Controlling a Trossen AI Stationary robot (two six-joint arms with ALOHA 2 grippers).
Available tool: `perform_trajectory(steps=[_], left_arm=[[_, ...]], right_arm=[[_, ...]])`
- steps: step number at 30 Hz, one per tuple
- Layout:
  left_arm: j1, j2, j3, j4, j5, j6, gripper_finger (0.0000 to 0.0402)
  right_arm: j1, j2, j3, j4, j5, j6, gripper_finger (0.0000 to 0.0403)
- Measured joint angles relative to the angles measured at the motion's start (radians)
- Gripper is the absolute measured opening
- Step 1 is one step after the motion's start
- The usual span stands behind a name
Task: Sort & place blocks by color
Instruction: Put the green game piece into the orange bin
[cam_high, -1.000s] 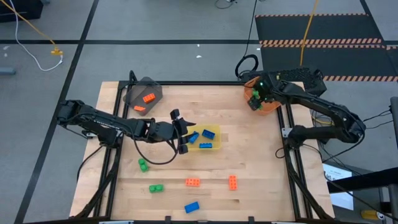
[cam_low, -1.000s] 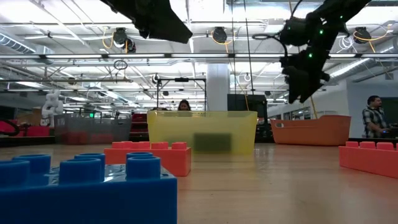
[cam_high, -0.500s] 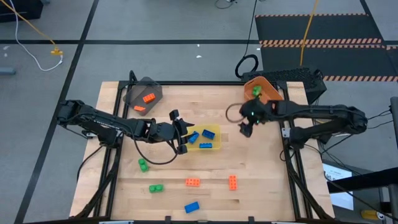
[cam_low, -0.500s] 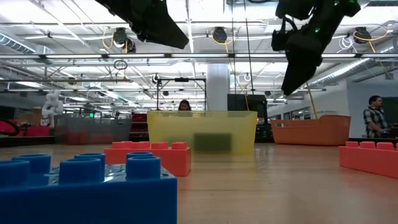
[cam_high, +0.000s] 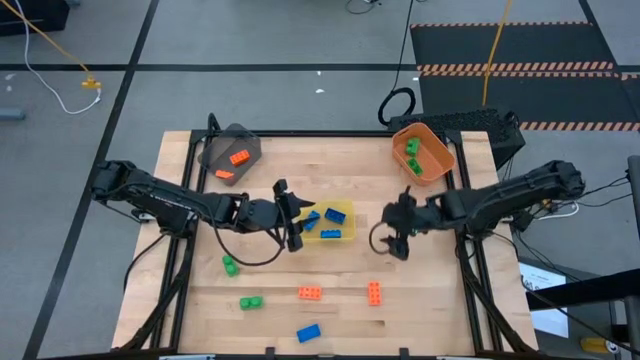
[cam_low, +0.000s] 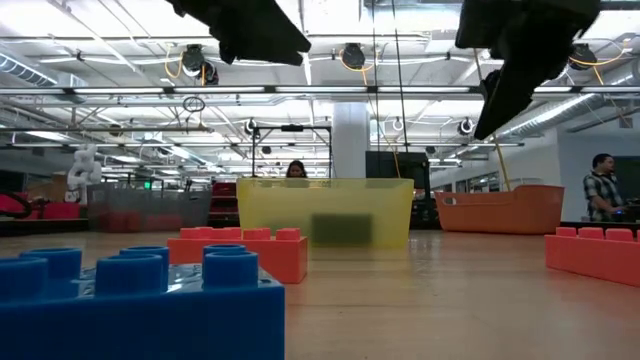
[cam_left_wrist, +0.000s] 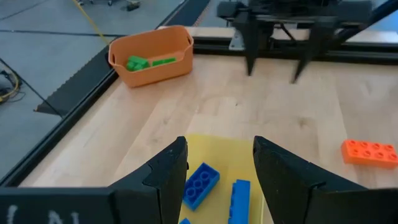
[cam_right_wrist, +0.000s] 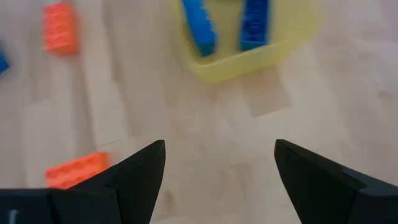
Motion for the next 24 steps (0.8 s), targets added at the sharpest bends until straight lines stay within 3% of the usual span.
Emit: perform_trajectory(steps=[10,16,24], left_arm=[[-0.074,0.000,0.000,0.002,0.000,-0.093,0.0182],[-0.170,0.000,0.000,0.000,0.061,-0.125,0.0182],[-0.329,0.010,0.001,-0.003,0.040,-0.195,0.0182]], right_arm=[[0.136,0.154,-0.001,0.165,-0.003,-0.119,0.0290],[0.158,0.205,-0.002,0.257,-0.004,-0.156,0.0290],[0.179,0.216,-0.001,0.339,0.008,-0.237,0.0290]])
